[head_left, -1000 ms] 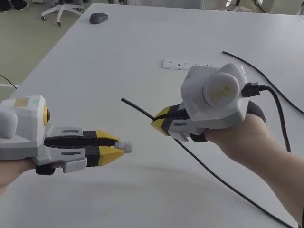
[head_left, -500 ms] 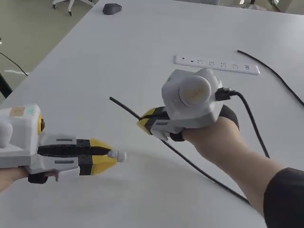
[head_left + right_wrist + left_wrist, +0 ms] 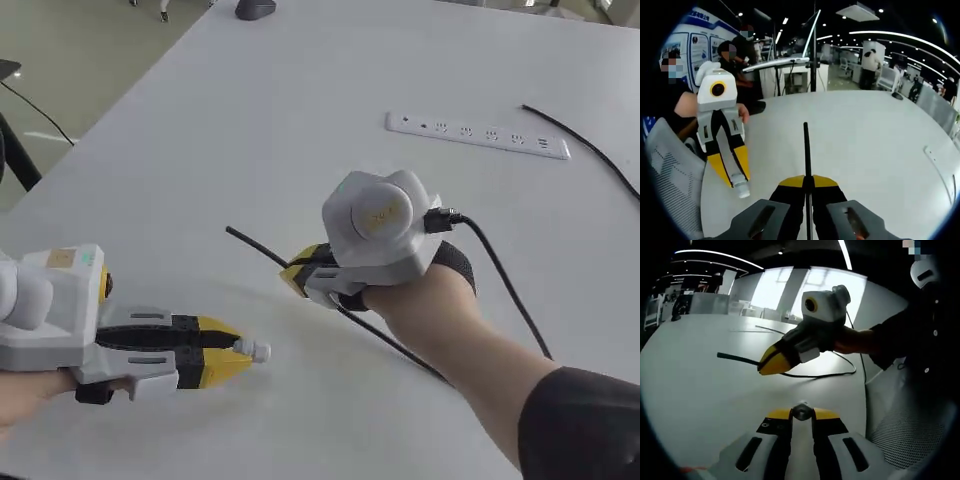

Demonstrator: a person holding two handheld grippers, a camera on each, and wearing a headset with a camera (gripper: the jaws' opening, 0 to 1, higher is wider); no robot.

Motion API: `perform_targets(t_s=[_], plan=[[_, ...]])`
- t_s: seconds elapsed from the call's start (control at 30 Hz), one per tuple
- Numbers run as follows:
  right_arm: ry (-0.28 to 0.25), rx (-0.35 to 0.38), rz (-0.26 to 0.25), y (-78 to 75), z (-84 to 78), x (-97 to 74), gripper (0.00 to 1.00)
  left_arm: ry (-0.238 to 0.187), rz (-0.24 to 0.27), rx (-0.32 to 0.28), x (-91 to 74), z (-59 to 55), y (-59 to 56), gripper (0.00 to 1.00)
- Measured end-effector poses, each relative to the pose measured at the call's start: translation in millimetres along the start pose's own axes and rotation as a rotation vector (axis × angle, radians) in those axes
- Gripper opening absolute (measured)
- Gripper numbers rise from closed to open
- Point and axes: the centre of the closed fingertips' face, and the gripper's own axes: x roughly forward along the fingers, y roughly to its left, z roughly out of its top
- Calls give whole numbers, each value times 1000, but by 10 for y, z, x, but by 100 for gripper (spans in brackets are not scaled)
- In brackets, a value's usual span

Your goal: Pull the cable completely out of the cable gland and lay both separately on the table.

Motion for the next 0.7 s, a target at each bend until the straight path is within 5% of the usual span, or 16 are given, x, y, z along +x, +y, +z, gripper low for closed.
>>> perform_targets(t_s=[0.7], plan=[[30,53,15,50,-138,234,0,16,15,12,38,-196,89,15]])
